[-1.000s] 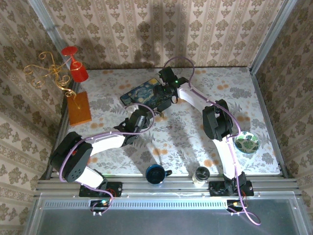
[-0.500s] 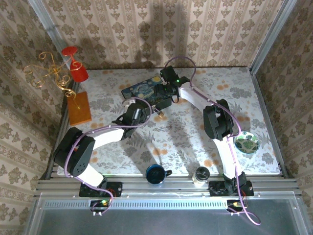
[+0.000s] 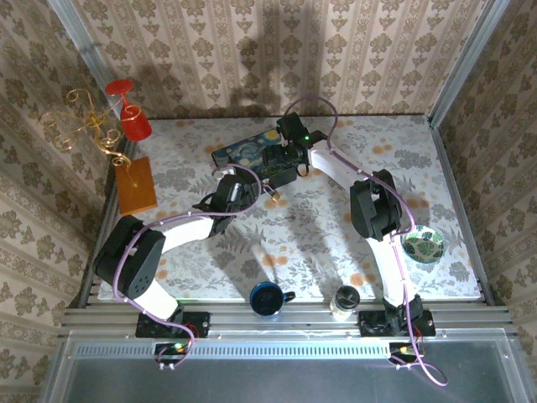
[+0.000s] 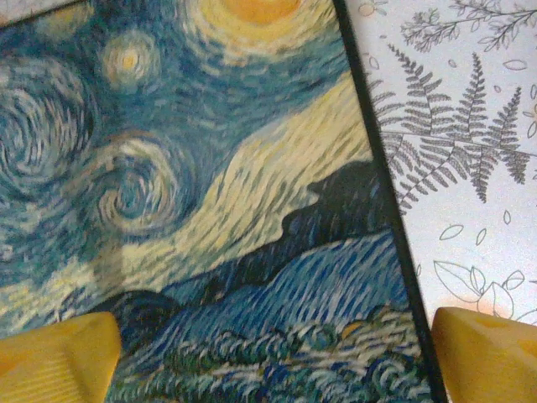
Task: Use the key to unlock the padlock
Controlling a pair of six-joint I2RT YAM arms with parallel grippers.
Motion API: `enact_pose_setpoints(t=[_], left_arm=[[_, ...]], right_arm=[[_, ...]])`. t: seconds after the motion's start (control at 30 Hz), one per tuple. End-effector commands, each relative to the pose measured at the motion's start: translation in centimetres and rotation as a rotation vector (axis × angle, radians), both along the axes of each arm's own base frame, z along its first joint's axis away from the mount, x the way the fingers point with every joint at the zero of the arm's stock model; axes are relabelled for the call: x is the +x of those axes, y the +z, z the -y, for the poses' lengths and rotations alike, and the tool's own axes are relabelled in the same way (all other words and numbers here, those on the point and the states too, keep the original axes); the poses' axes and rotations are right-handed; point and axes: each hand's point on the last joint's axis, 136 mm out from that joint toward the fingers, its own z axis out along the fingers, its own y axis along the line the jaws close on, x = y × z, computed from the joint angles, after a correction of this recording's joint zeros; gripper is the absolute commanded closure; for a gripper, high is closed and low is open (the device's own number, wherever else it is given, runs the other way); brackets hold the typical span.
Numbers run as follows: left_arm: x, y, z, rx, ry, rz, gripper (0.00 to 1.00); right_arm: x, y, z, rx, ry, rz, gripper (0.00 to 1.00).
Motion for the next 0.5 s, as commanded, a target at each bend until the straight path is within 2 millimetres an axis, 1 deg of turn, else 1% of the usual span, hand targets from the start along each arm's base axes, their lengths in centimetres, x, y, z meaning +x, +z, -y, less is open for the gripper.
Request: enact_pose_setpoints(t=[0.0, 0.1, 0.2, 0.27, 0.3, 0.33, 0.47], left_arm=[[0.4, 1.1, 1.4, -0.024, -0.049, 0.024, 0.3], [0.5, 1.6, 1.0, -0.018, -0.037, 0.033, 0.28], [0.4, 2.2, 0.6, -0.017, -0.029, 0.041, 0.23], [0.2, 2.5, 0.3, -0.018, -0.026, 0.043, 0.14], [0.1, 2.7, 0.2, -0.018, -0.025, 0.044, 0.06], [-0.1, 3.1, 0.1, -0.021, -0.024, 0.05, 0.0], [-0.7, 4.0, -0.6, -0.018, -0.02, 0.068, 0.0]], right_arm=[[-1.3, 3.6, 1.4, 0.004, 0.003, 0.036, 0.0], [-1.9, 5.0, 3.0, -0.003, -0.015, 0.061, 0.0], [-3.4, 5.5, 4.4, -0.031, -0.03, 0.065, 0.01], [-4.5, 5.5, 5.3, -0.036, -0.051, 0.069, 0.02], [-5.0, 5.7, 5.7, -0.037, -0.064, 0.075, 0.03], [-5.7, 5.3, 6.3, -0.046, -0.081, 0.066, 0.05], [-8.8, 4.2, 8.4, -0.098, -0.137, 0.03, 0.12]])
